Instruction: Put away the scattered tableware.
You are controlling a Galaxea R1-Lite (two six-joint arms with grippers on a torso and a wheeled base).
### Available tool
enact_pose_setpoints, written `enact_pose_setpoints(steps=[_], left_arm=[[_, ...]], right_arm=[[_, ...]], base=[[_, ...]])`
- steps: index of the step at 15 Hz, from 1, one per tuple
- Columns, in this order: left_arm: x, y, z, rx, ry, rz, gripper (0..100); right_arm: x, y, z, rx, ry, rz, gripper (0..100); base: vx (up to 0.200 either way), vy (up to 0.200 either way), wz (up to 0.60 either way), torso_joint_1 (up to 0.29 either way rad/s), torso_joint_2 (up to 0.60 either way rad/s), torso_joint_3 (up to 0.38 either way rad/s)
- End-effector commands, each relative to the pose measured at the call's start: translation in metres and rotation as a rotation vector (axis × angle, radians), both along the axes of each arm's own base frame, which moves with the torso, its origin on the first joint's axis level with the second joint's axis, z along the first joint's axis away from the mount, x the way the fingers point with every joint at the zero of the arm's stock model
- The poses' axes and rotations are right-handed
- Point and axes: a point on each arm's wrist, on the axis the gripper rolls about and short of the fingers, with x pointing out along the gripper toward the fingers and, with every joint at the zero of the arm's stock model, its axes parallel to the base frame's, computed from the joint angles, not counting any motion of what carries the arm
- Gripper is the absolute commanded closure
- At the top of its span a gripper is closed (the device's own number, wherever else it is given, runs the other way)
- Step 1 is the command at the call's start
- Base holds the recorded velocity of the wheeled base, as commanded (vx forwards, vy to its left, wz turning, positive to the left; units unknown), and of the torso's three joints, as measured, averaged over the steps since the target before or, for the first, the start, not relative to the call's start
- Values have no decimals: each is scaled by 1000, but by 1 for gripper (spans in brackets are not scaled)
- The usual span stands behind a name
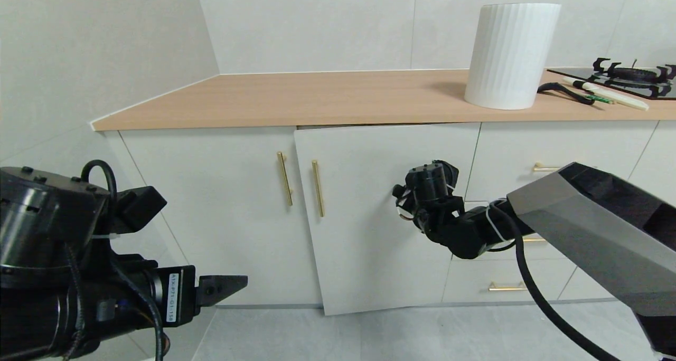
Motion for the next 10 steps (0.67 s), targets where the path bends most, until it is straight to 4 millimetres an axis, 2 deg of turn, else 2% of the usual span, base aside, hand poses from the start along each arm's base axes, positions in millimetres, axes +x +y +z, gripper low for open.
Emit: enact_pose_setpoints(steps=[1,4,10], left_arm=[[0,0,0,0,1,0,0],[0,0,-1,3,3,1,0],[0,0,-1,3,4,-1,0]], right_arm=[[5,-1,-7,-5,6,-11,0],[17,-4,-14,-34,-15,-89,0],[21,-8,-14,-38,-18,-102,0]], base=[[0,0,0,0,0,0],[0,0,0,0,0,0],[0,0,0,0,0,0]])
